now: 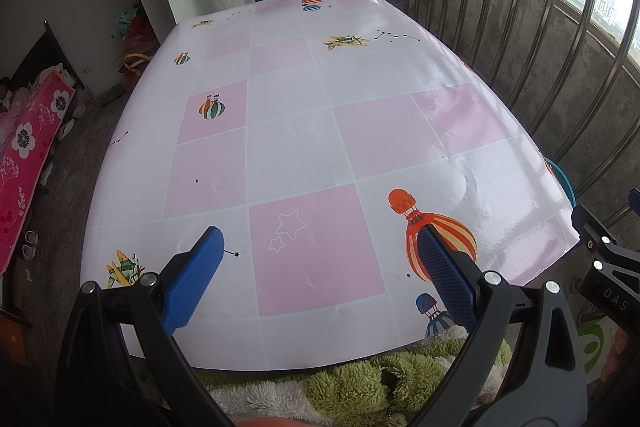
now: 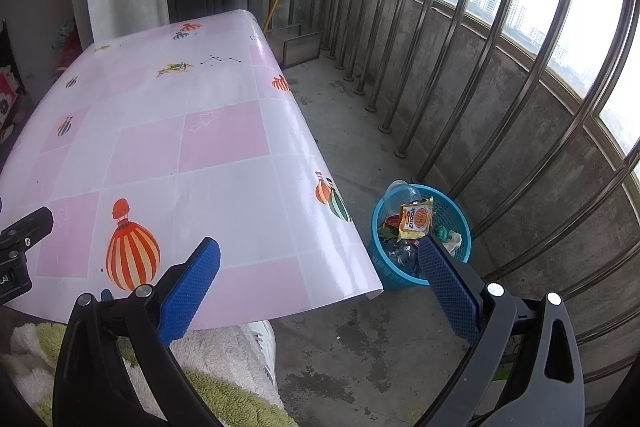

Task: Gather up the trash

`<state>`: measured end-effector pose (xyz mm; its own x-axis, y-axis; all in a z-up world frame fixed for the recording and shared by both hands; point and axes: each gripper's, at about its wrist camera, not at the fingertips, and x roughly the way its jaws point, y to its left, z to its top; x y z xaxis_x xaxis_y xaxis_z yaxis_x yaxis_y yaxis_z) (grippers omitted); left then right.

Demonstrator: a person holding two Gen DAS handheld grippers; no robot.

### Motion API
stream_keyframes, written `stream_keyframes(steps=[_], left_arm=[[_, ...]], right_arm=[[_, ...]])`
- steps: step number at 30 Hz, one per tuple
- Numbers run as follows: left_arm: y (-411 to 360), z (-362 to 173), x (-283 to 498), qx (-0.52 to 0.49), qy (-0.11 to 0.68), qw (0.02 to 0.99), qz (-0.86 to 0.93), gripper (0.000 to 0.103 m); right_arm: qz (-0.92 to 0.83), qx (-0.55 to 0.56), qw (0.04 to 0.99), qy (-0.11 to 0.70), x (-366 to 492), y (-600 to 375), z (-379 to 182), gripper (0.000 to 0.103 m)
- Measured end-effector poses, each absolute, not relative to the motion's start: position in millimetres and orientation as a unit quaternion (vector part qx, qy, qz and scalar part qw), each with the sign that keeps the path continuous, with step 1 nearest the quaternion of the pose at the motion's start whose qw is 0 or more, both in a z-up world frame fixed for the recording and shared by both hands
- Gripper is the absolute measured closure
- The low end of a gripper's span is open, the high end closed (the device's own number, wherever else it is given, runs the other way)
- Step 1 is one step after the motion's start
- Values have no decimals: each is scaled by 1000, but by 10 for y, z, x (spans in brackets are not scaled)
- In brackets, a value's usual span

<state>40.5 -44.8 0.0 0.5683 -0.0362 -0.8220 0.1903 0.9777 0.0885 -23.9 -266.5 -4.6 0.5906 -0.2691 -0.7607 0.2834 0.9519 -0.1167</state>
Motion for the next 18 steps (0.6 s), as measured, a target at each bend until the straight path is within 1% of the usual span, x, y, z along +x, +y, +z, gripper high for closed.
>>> stream_keyframes(steps=[18], left_arm=[[-475,18,392,83,461,881,-62,10]], right_arm=[[-155,9,892,425,-237,-2668,-40,7]])
